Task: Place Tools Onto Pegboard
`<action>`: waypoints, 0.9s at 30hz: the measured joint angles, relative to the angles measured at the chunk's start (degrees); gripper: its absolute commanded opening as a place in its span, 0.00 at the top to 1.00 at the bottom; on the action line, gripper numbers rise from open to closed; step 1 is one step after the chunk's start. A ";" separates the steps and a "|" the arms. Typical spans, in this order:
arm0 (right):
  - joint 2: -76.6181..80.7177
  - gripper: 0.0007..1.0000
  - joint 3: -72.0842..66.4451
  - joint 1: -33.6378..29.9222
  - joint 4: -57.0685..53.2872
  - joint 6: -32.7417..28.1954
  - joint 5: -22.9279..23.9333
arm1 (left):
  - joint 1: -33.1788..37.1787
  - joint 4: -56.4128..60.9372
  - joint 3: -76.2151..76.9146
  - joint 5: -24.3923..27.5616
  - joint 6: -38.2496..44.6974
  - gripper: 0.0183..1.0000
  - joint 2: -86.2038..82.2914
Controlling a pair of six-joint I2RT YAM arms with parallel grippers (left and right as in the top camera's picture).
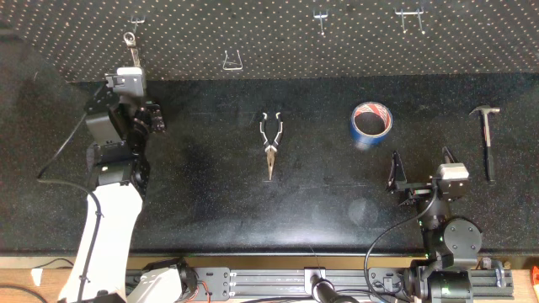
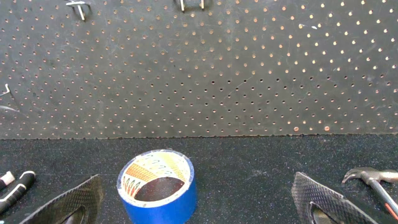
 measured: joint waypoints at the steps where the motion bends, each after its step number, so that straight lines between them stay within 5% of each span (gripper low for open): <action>1: 0.00 0.00 0.00 0.00 0.00 0.00 0.00 | 0.00 0.44 0.00 0.00 0.00 0.99 0.11; 19: 0.00 0.00 0.00 0.00 0.00 0.00 0.00 | 0.00 6.08 -0.09 0.00 0.00 0.94 6.21; 20: 0.00 0.00 0.00 0.00 0.00 -0.02 0.00 | 0.00 6.16 -0.09 0.00 0.00 0.90 6.21; 23: 0.00 0.00 0.00 0.00 0.00 0.00 0.00 | 0.00 6.40 -0.09 0.00 0.11 0.55 6.21; 26: 0.00 0.00 0.00 0.00 0.00 0.00 0.00 | 0.00 6.75 -0.09 0.02 0.22 0.00 6.21; 27: 0.00 0.00 0.00 0.00 0.00 0.00 0.00 | 0.00 6.54 -0.09 0.00 0.26 0.00 6.21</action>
